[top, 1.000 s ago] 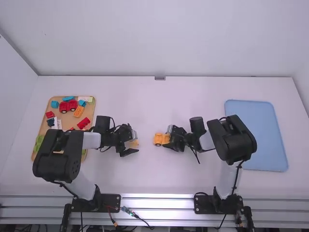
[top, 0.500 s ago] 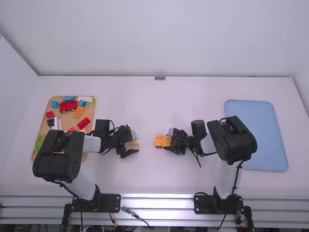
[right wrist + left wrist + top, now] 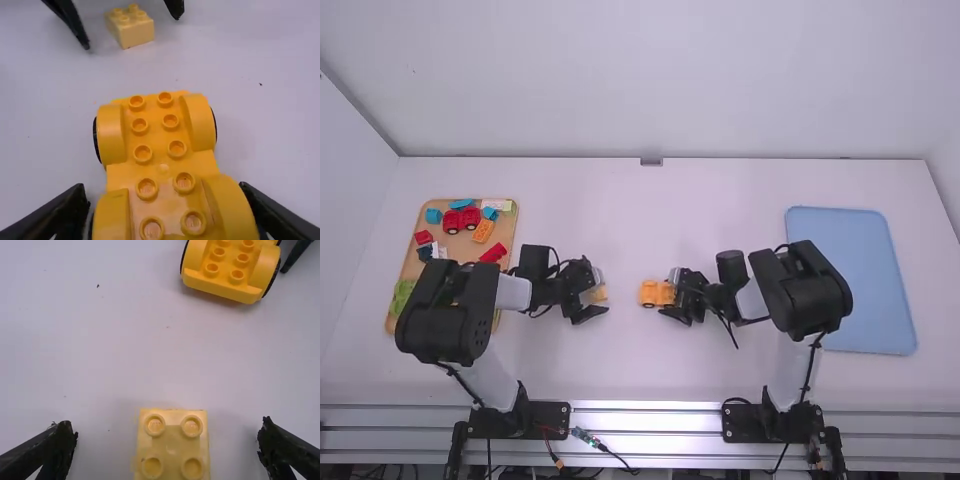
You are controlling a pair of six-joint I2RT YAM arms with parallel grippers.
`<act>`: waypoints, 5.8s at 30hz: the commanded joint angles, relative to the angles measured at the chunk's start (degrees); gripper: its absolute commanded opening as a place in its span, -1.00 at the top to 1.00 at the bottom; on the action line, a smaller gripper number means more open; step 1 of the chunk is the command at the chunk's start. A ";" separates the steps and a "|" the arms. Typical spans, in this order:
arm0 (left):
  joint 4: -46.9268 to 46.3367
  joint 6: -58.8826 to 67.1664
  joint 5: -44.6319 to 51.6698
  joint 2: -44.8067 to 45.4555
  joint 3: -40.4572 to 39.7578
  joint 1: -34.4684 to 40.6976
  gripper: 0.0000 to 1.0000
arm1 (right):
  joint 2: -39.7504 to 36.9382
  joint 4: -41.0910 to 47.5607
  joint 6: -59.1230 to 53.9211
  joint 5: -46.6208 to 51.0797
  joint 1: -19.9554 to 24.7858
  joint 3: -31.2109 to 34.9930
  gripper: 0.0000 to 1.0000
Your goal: Assemble lego blocks to make yellow taxi
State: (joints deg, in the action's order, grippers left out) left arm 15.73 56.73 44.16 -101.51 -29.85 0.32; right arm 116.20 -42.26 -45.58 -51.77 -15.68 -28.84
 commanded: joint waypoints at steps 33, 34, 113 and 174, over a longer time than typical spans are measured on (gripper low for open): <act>-0.22 0.70 1.44 -0.52 -0.52 -0.39 -0.40 | 1.14 3.52 2.47 0.63 -3.45 -4.57 -0.58; -0.20 0.70 1.42 -0.52 -0.52 -0.33 -0.36 | 1.14 3.74 2.05 0.61 -3.43 -4.46 -0.44; -5.73 2.67 7.37 3.78 -7.89 18.16 0.96 | 1.14 18.73 -12.87 -3.74 -4.28 -8.33 -0.22; -1.90 -3.34 1.42 -2.23 -9.84 22.40 0.05 | 1.14 17.22 -10.82 -4.81 -4.20 -8.33 -0.23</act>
State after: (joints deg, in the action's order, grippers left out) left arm 14.13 52.84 44.42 -102.72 -38.89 22.20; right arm 116.46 -25.15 -56.93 -55.35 -19.70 -37.06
